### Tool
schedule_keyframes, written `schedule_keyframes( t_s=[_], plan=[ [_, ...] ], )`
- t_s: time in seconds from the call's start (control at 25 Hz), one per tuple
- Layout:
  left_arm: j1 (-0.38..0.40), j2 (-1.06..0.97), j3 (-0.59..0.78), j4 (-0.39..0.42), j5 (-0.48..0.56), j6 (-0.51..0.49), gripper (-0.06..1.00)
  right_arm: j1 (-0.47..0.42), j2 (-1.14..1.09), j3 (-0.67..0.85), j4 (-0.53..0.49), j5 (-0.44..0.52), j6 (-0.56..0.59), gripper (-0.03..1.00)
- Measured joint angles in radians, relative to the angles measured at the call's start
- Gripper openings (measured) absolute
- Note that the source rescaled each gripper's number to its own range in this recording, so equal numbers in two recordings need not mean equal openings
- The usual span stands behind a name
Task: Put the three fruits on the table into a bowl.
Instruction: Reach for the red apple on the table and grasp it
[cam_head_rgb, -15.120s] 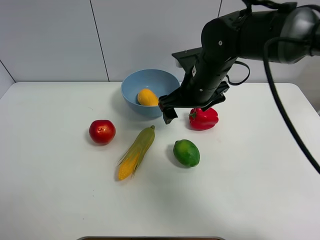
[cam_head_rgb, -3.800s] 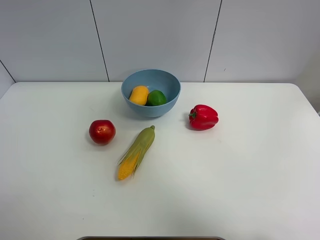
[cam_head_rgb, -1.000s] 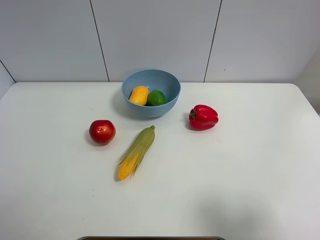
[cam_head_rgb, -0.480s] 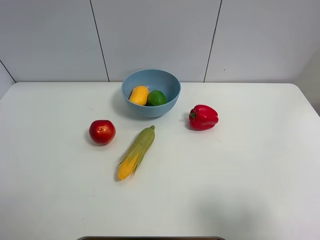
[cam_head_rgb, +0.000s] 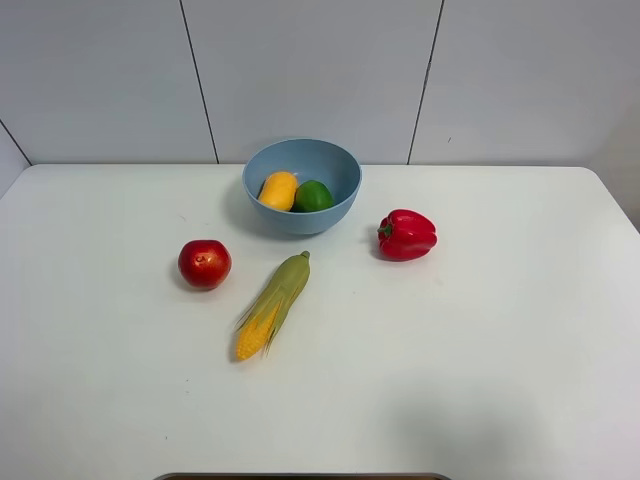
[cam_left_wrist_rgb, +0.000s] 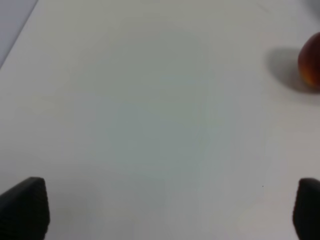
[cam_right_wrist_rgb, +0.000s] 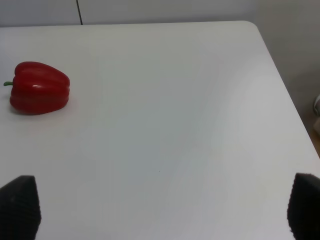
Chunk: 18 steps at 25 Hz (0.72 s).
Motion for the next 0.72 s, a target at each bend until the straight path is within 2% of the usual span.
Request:
schedule_keyframes(
  t_s=[0.72],
  plan=[
    [0.0, 0.0, 0.0, 0.0, 0.0, 0.0, 1.0, 0.0, 0.0, 0.0, 0.002, 0.0, 0.0, 1.0]
  ],
)
